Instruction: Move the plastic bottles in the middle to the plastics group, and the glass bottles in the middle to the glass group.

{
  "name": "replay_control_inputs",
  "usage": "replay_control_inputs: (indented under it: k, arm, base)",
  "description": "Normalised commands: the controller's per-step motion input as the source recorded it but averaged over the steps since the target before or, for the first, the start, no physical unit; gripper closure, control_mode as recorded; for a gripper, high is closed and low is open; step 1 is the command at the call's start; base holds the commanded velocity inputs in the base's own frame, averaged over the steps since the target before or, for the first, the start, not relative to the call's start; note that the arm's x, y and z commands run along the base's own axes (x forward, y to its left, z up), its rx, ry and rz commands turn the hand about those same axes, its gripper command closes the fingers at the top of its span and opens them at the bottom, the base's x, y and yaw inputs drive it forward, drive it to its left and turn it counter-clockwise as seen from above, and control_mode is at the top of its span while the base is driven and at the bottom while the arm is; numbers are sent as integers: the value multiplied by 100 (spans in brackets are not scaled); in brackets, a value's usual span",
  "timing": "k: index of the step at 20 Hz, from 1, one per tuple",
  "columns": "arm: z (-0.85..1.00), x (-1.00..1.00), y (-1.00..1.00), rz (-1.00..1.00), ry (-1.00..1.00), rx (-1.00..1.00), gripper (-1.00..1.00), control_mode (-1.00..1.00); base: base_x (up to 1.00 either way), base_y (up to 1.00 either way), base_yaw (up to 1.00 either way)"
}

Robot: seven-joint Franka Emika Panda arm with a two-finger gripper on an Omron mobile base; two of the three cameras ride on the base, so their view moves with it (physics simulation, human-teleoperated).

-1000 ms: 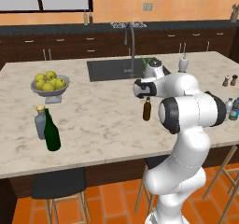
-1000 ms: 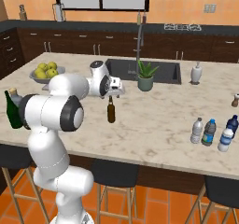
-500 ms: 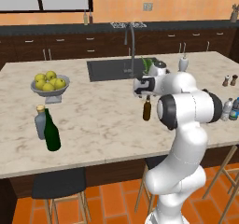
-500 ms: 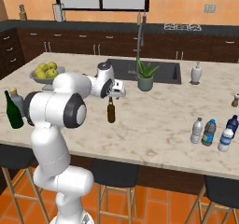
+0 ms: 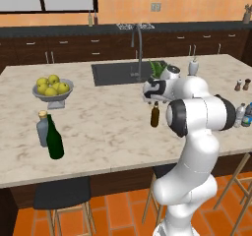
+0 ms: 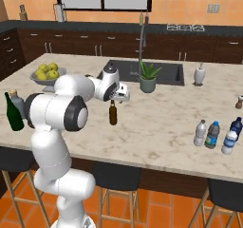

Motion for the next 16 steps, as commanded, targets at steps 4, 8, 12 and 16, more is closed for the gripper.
replay_control_inputs:
  k: [4, 8, 12, 16]
  arm:
    - [-17, -3, 8, -1, -1, 0, -100, -100]
    - [-17, 7, 17, 0, -12, 0, 100, -100]
    - [-13, 3, 2, 3, -21, 0, 100, -100]
    - [-10, -18, -1, 15, -20, 0, 100, -100]
  base:
    - [0, 0, 0]
    - [0, 0, 0]
    - [0, 0, 0]
    - [0, 0, 0]
